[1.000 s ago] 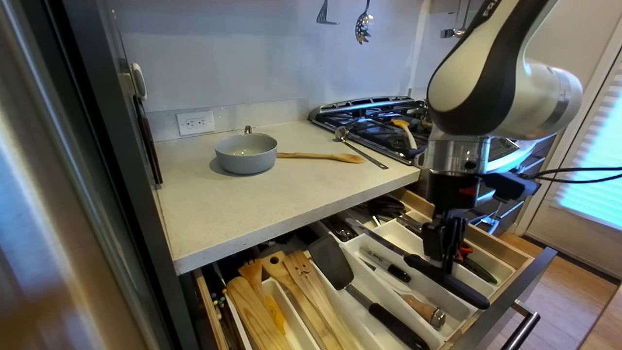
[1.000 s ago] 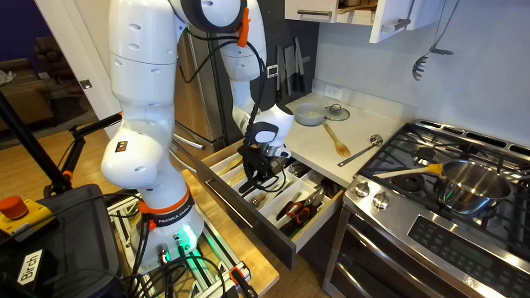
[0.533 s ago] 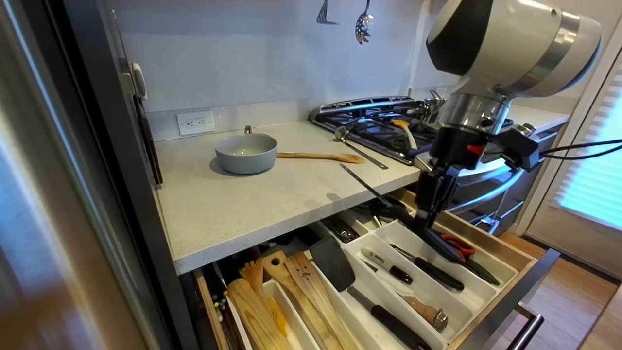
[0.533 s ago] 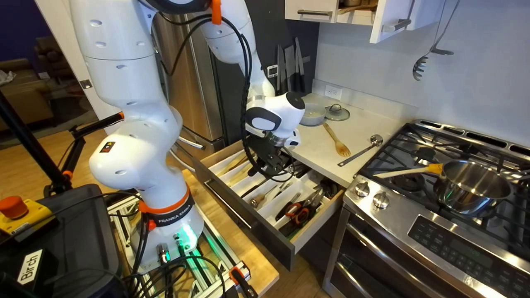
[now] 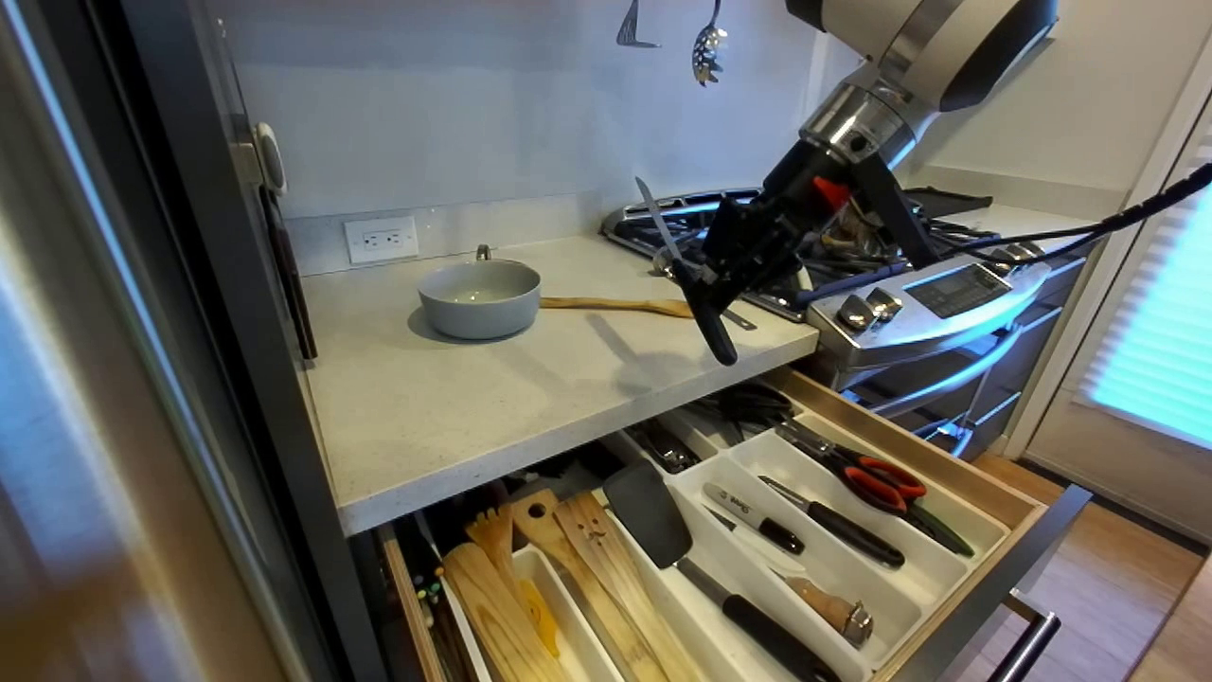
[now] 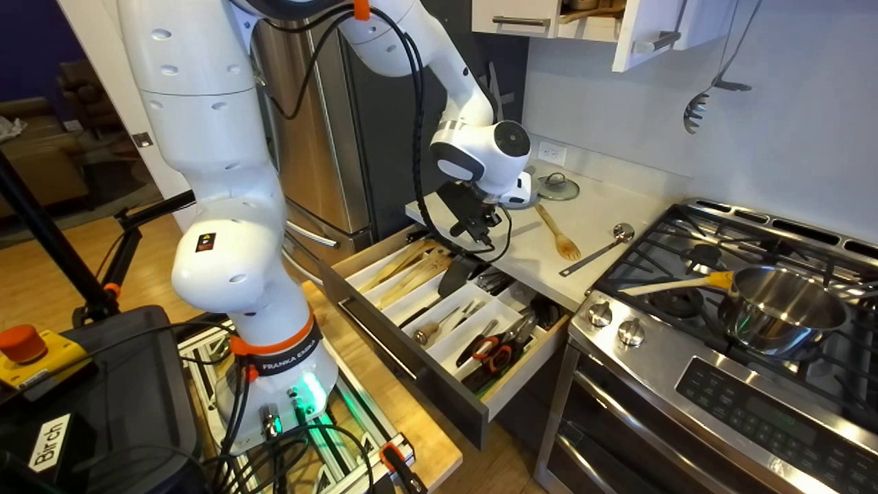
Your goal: Pick up the cake knife from the open top drawer and put it on the gray bowl
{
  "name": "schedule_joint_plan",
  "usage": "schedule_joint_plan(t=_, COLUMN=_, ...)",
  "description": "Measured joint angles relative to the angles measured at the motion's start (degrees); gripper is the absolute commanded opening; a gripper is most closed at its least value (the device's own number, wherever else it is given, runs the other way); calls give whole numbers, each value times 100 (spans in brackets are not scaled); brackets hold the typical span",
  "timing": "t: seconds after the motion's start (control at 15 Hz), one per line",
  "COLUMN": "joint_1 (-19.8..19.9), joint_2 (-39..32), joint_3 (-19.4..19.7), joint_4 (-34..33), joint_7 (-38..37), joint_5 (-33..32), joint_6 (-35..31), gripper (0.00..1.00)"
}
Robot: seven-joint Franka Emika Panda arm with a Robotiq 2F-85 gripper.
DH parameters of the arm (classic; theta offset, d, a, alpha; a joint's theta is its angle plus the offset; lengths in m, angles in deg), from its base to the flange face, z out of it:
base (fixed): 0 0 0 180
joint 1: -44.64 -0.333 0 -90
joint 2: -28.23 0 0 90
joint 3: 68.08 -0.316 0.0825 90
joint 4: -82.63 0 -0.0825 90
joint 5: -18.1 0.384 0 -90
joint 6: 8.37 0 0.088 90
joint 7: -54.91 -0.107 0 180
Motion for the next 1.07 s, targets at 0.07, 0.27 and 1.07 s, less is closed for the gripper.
schedule_joint_plan(t=0.07, joint_1=-49, joint_2=-23, joint_3=69, joint_4=-49, joint_7=0, joint_5=25, joint_6=4, gripper=8)
schedule_joint_plan(t=0.27, joint_1=-550, joint_2=-54, joint_3=595, joint_4=-93, joint_7=-30, joint_5=157, joint_6=-20, gripper=8)
schedule_joint_plan(t=1.07, joint_1=-1880, joint_2=-1752, joint_3=1178, joint_4=-3087, joint_7=-3241, joint_5=244, joint_6=-1117, gripper=31)
